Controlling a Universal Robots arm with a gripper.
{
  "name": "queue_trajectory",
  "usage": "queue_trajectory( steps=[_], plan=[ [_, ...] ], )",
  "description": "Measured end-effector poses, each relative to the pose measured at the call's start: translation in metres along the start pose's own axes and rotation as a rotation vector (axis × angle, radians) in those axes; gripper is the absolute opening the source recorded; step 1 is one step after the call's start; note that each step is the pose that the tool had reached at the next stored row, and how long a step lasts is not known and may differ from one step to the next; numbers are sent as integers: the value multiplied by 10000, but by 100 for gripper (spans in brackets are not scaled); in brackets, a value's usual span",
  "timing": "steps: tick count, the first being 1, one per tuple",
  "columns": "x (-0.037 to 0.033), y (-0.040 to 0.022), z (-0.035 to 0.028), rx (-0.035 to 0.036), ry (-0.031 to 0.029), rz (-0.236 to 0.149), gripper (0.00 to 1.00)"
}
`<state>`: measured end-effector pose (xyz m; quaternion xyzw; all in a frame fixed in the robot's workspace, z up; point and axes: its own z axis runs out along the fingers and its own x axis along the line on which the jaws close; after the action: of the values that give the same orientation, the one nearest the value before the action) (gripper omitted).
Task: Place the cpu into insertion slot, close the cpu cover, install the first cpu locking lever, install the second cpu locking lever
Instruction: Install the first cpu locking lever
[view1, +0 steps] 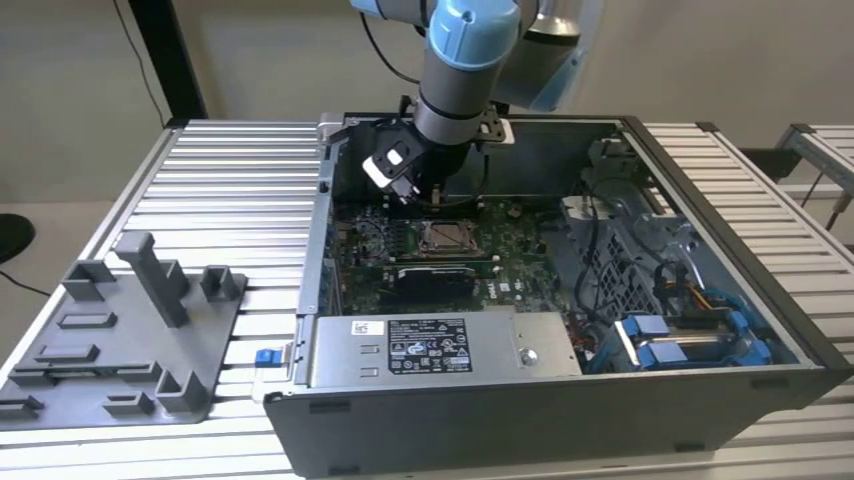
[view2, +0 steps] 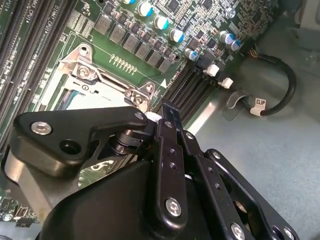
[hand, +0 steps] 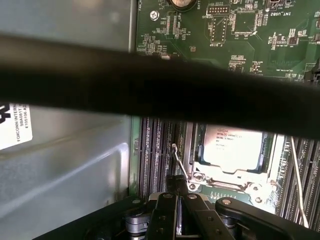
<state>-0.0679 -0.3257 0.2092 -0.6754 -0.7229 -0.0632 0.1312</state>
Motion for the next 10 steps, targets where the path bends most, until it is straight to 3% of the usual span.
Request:
queue_trajectory(
  steps=[10],
  plan=[
    [-6,3,21,0,1,1,0]
  ],
)
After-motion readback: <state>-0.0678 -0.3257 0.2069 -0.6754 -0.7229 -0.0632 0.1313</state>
